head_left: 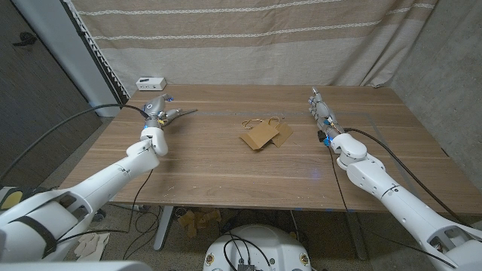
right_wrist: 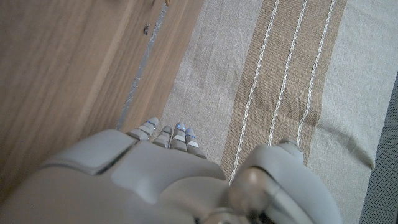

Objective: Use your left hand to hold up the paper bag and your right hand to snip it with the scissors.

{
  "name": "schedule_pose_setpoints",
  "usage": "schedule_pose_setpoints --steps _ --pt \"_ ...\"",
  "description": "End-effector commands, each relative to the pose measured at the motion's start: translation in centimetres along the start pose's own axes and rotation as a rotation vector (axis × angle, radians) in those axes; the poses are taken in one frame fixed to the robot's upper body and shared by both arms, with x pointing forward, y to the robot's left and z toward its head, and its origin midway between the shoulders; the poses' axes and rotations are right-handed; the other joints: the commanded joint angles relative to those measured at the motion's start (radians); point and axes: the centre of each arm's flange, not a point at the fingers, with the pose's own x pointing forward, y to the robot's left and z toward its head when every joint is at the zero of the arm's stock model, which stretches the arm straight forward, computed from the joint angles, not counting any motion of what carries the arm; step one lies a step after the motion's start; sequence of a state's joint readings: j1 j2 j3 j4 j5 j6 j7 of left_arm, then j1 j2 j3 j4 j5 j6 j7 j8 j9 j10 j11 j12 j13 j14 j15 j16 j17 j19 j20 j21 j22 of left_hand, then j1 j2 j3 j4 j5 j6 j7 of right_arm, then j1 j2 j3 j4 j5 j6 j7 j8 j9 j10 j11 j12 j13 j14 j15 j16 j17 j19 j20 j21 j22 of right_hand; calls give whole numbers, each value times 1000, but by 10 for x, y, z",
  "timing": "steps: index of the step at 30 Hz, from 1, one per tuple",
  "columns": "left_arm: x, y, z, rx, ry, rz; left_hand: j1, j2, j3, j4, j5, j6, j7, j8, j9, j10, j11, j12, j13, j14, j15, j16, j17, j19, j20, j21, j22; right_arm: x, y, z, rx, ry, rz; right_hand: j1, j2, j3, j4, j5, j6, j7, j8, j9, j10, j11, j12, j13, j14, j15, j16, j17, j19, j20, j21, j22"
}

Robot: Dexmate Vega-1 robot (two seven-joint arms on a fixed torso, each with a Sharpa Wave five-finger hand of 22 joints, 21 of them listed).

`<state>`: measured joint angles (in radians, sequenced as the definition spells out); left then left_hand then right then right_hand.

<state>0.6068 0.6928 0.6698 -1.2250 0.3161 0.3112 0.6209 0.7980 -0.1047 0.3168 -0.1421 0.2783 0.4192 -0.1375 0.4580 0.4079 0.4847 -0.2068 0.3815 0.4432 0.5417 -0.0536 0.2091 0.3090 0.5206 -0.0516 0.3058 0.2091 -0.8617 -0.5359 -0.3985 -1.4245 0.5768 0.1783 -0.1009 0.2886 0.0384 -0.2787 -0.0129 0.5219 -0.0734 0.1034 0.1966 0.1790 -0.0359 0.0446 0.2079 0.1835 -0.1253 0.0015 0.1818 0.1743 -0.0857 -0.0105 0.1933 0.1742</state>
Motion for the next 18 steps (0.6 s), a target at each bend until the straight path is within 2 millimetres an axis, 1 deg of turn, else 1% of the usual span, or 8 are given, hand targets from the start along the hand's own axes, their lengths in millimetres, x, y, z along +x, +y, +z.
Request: schedule_pose_setpoints --steps 1,8,12,18 --pt "6 -1 -2 12 -2 -11 -4 1 6 2 3 -9 4 -9 0 -5 -3 5 3 -4 -164 -4 1 -9 -141 -6 -1 -1 1 1 1 -3 -4 1 10 -7 -5 5 -4 0 -1 5 -5 6 5 2 -6 -5 0 3 -2 0 2 5" --pt "8 -2 -3 23 0 -24 -17 -11 -1 5 4 -25 4 -21 -8 -29 -3 -3 5 -45 -162 -17 -1 -25 -130 -17 -5 -1 2 1 2 -2 -5 1 10 -7 -5 5 -5 0 -2 5 -5 6 5 2 -7 -5 0 3 -2 0 2 5" --pt "10 -3 -4 35 1 -35 -15 -13 0 3 6 -40 17 -29 -11 -43 -2 -9 6 -58 -163 -19 -3 -29 -130 -21 -7 -1 2 1 2 0 -4 1 10 -7 -6 5 -5 0 -2 5 -6 6 5 2 -7 -5 0 3 -2 1 2 5" --pt "12 -3 -6 47 1 -45 -10 -13 2 0 8 -23 17 -22 -11 -45 -2 -11 5 -68 -163 -19 -5 -31 -130 -24 -9 0 2 1 3 2 -2 2 11 -8 -6 5 -4 1 -2 5 -6 6 5 2 -7 -6 0 3 -2 1 2 5"
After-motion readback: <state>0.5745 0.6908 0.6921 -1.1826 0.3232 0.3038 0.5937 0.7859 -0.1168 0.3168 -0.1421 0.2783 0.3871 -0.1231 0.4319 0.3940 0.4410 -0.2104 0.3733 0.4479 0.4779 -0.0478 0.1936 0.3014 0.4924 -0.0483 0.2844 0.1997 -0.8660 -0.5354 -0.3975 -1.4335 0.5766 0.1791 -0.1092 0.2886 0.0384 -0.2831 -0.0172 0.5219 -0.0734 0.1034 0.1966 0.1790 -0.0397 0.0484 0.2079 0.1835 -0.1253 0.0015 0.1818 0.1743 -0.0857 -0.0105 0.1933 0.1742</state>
